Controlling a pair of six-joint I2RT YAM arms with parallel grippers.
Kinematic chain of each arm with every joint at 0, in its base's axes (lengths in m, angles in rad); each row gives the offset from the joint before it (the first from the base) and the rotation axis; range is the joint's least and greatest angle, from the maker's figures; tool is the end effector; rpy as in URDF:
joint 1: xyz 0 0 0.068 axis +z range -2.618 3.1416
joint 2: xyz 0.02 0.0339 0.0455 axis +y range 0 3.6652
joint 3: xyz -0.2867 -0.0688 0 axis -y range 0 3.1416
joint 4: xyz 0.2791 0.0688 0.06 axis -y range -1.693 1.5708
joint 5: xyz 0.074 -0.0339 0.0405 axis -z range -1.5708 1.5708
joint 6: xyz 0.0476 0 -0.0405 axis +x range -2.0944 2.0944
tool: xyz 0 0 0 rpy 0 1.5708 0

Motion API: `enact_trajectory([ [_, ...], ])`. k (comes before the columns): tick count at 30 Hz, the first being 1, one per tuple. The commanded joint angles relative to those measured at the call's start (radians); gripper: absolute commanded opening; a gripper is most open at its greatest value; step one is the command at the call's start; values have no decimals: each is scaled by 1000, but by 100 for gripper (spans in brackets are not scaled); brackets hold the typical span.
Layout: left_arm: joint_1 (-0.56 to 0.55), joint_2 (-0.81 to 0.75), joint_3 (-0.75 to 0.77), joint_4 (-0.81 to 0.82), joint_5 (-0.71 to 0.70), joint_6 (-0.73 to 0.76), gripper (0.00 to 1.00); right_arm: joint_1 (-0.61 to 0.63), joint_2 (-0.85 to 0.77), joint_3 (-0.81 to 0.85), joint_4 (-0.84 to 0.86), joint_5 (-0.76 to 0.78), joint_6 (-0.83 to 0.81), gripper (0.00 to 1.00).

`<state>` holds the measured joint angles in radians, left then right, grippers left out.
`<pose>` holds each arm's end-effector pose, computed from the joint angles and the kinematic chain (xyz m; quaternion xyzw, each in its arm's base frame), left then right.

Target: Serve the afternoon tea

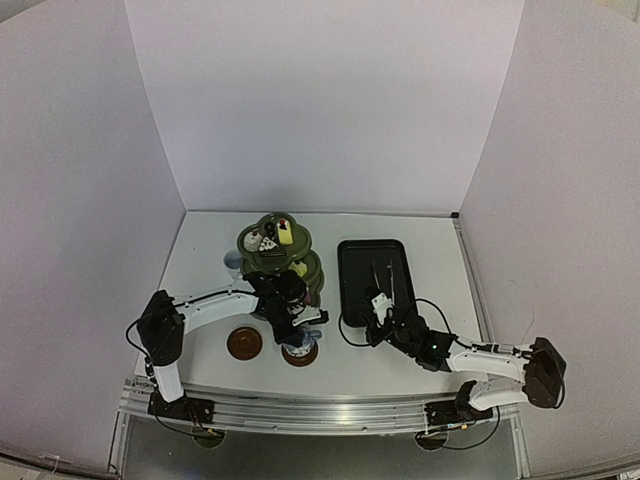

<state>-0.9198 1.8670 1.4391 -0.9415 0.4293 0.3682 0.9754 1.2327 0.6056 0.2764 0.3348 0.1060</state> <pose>0.2303 -0.3350 0.2116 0.6008 0.7645 -0.2307 0.0368 0.1800 0.2378 0.2279 -0.2538 0.7732 0.1737 0.5546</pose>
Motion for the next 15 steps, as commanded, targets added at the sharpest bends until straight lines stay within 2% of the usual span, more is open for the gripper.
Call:
enact_trajectory([
  [1,-7,1,69,-56,61,63,0,-11,-16,3,-19,13,5,0],
  [15,-7,27,76,-41,73,166,0,-27,-10,6,-23,-25,13,0],
])
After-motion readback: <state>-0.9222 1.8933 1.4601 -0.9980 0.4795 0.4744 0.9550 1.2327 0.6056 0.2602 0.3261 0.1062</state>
